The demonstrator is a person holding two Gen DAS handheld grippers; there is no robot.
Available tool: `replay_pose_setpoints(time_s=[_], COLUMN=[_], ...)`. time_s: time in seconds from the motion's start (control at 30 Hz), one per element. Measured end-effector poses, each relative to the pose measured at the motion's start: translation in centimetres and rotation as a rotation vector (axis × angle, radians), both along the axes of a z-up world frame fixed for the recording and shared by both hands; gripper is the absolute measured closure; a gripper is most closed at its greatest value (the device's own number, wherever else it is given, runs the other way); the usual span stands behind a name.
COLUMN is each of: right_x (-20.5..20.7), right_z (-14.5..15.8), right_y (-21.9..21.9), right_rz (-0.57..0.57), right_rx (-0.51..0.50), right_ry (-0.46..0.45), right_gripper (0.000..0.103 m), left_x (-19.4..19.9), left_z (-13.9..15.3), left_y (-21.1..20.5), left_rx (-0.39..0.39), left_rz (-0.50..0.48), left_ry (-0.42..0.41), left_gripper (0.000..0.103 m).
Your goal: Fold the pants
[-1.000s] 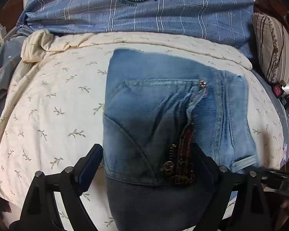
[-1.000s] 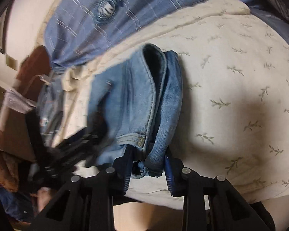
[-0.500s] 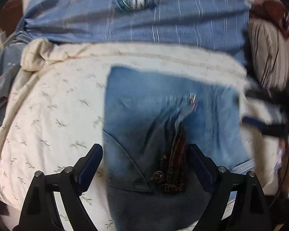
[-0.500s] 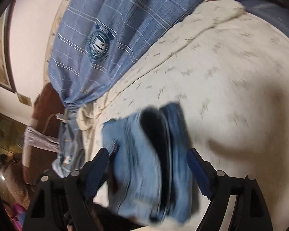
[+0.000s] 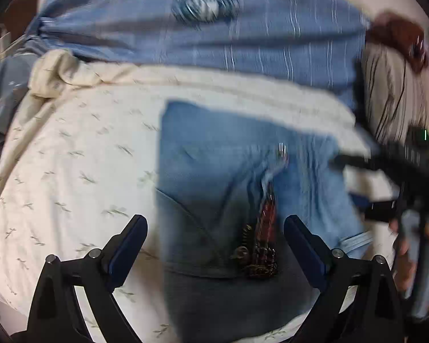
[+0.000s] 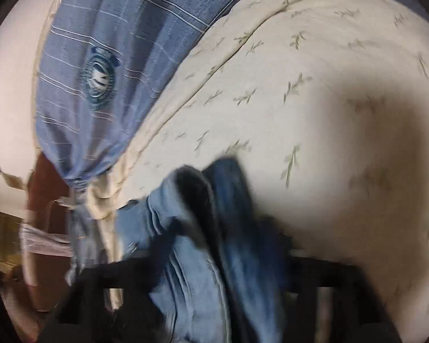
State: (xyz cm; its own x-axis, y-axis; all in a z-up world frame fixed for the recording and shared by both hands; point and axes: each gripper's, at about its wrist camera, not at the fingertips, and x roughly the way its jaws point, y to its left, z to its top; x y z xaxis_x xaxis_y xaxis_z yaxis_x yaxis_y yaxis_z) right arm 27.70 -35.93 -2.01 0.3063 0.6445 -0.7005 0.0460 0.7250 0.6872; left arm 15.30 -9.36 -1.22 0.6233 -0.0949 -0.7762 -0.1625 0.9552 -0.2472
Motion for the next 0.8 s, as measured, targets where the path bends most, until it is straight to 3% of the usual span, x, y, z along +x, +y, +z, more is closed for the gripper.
replay_pose_setpoints(time_s=[0.1,0.17,0.33,0.37,0.53,0.57,0.63,0.67,0.8], right_x=[-1.5,-2.1,-3.3,-3.4,-3.5,-3.6,-3.7,-3.8,-4.5], right_z=[1.4,1.1,-0.6,-1.1,-1.8,-1.6,-1.4,-1.7,-0.6], right_y=[-0.8,-0.8,-0.8,-0.9,-0.7,-0.3,0.7,1.0,2.1], right_rz=[0.017,0.064,0.121,0.122,0.14,0.155,0.168,0.171,0.205], right_rx=[-0.02,-0.007,0.015,0.039,0.075,0.058,0.038,-0.001,-0.056], right_ry=[-0.059,-0.04,-0.012,-0.007,-0.004,-0.02,-0.043,-0.032,-0.072], right_gripper=[0.025,0.025,0.025,0.025,0.024,0.024,0.036,0.063,0.083], left_x=[-0.9,-0.6,0.7,0.8,1.5,1.7,2.1,2.2,2.4], left_z=[1.0,0.1,-4.4,-4.9,-5.3,-5.5,-5.9,-5.9,-4.1], left_y=[3.0,5.3,8.1,8.0,6.9,6.7,5.8,5.7,5.0], left_rx=[-0.044,-0.113,-0.429,-0.464,-0.518,-0.536,-0.514,-0.518,-0.428], left_rz=[0.072,0.107,0.117,0.105,0.06,0.054,0.035,0.042,0.02], left_ry=[-0.057,-0.022,0.095,0.103,0.085,0.083,0.117,0.117,0.099], left_gripper=[0.006,0.006,0.006,0.007,0.007,0.022,0.056,0.06,0.076])
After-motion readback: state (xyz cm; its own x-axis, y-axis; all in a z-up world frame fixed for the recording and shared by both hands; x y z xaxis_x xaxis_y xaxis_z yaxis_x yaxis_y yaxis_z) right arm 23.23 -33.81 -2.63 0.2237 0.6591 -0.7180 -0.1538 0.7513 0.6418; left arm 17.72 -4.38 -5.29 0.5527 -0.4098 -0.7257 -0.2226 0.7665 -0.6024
